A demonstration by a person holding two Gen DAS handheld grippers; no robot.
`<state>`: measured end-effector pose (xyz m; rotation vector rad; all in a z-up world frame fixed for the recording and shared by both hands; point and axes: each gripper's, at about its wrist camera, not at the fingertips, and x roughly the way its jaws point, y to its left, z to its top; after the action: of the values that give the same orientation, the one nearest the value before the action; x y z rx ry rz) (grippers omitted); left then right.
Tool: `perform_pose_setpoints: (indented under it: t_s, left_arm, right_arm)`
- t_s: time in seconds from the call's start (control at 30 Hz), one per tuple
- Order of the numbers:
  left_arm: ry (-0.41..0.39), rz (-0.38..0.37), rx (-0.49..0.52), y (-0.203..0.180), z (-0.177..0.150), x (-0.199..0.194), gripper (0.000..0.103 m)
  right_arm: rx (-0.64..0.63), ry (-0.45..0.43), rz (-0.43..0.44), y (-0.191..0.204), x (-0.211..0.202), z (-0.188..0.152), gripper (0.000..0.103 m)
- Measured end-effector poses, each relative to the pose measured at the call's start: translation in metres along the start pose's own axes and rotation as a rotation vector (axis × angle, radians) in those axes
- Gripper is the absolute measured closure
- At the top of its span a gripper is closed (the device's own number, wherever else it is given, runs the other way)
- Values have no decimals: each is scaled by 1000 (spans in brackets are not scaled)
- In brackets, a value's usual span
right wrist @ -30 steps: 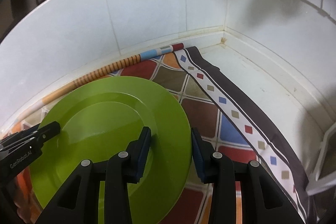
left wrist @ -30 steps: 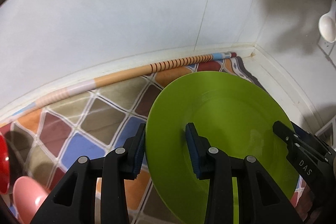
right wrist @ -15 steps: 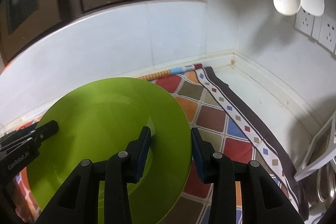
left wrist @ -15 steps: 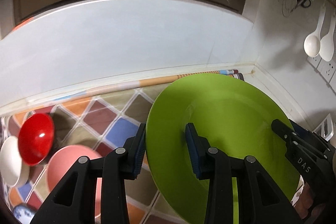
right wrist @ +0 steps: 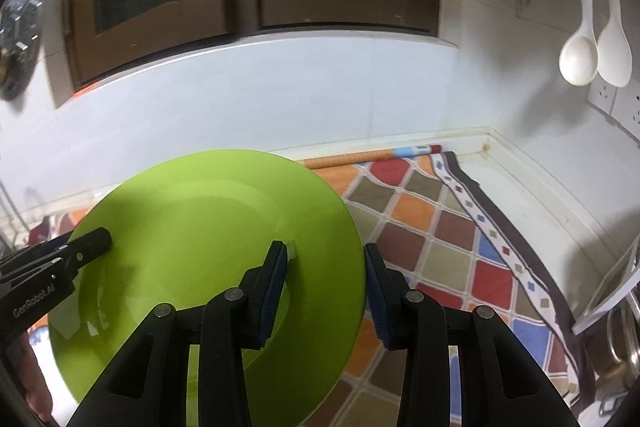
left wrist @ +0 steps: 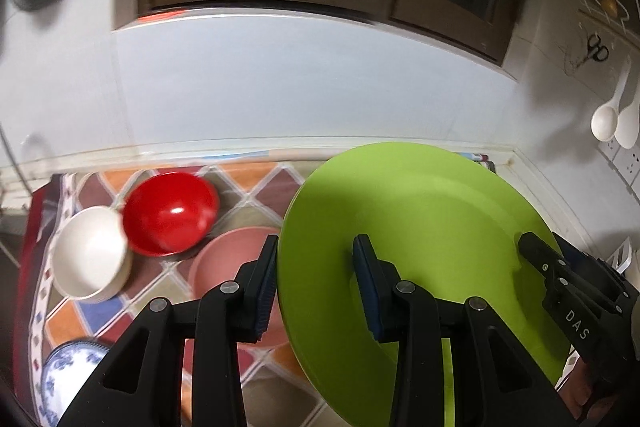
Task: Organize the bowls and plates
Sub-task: 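Carry the green plate with both grippers toward the blue-and-white plate stack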
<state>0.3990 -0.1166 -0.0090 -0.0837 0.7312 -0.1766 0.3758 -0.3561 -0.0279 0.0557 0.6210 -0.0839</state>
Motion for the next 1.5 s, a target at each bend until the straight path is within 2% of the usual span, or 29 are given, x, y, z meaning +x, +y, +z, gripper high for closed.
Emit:
perform_pose_setpoints:
  t_s: [0.9, 1.5]
  left_arm:
    - [-11, 157, -121, 151, -51, -99, 66]
    - [51, 220, -187, 237, -95, -127, 66]
  right_arm:
    - [-125, 12, 181, 155, -52, -47, 64]
    - [-195, 61, 249, 251, -74, -84, 64]
